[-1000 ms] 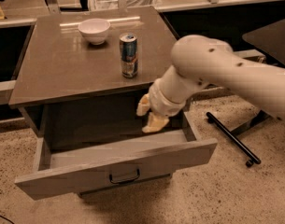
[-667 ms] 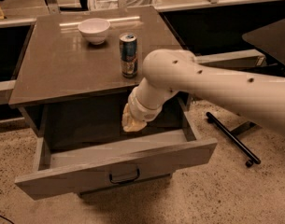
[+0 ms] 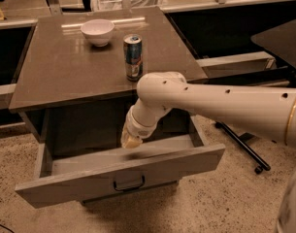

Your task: Open top drawer

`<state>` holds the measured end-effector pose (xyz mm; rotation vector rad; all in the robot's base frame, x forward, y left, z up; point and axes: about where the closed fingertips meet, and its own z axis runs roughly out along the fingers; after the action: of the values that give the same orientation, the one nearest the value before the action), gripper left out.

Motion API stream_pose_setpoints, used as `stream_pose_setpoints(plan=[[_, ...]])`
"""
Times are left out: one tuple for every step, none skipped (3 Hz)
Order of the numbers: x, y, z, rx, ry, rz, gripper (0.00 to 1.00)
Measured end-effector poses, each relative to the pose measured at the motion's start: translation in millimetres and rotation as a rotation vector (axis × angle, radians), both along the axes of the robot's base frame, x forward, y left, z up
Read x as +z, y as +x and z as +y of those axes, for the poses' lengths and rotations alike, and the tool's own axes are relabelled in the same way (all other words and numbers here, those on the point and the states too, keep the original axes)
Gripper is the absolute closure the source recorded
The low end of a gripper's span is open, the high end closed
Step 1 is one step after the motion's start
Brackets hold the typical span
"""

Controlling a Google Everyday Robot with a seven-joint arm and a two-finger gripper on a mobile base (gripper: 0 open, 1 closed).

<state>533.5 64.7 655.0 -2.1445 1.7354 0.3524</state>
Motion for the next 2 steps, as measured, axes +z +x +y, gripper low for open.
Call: stream_pose_setpoints(plan=[[-3.0, -36.0, -0.3, 0.004, 0.021, 0.06, 1.0], [2.3, -58.1, -4.0, 0.019, 0.038, 0.095, 1.0]])
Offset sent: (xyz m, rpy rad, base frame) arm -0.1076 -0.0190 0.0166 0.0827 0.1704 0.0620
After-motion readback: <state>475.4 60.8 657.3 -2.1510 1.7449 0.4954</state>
